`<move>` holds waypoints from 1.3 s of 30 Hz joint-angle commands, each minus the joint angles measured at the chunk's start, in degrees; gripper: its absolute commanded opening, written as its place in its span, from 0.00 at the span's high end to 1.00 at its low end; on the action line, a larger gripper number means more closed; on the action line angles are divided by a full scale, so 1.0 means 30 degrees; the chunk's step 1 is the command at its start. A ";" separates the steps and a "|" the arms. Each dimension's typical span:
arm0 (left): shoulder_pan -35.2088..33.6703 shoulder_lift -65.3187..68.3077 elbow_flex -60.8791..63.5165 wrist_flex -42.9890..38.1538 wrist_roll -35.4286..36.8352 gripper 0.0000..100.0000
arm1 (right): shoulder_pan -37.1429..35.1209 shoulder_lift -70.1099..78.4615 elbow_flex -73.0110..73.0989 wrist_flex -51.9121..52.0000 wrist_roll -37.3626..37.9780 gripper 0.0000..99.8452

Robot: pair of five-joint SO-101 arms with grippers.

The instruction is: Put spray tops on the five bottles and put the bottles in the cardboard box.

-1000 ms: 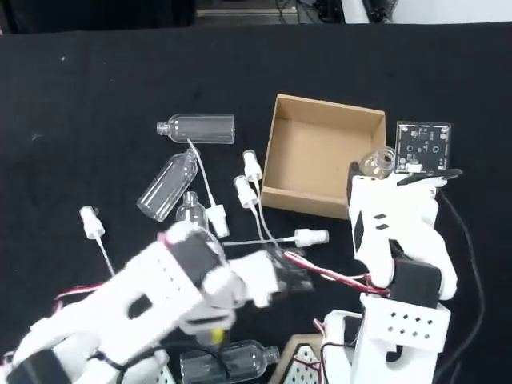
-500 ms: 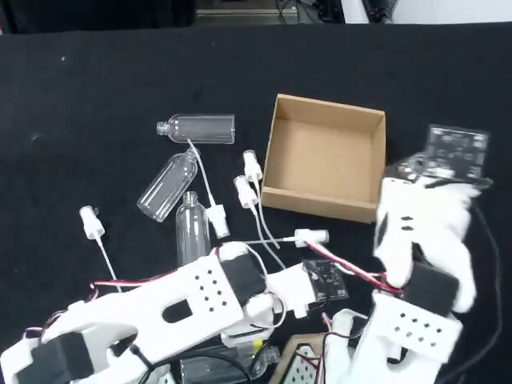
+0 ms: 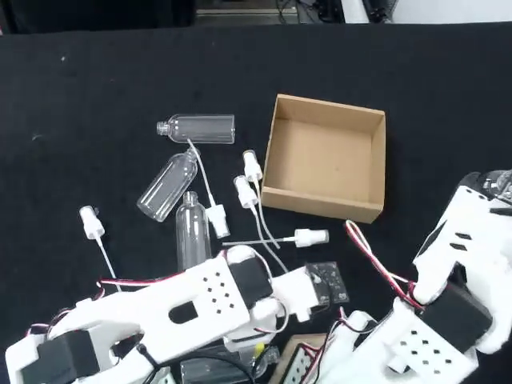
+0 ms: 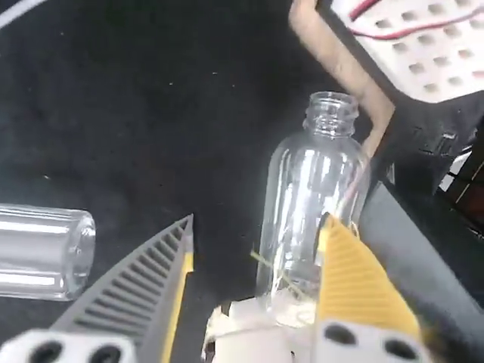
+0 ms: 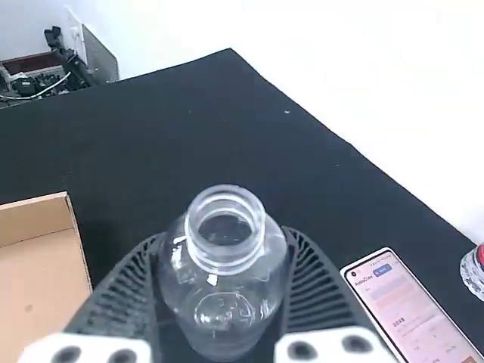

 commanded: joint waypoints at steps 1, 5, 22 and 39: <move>0.1099 0.0000 0.0542 -0.0176 0.0205 0.74 | 0.0352 -0.0337 -0.1158 0.0029 0.0176 0.99; 0.1451 0.0000 0.1597 -0.1582 0.1172 0.69 | 0.0352 -0.0337 -0.1099 0.0029 0.0176 0.99; 0.1538 0.0908 0.3590 -0.4982 0.3165 0.65 | 0.0352 -0.0366 -0.1187 0.0059 0.0176 0.99; -0.0103 0.2403 0.3853 -0.5480 0.2960 0.88 | 0.0352 -0.0366 -0.1128 0.0000 0.0176 0.99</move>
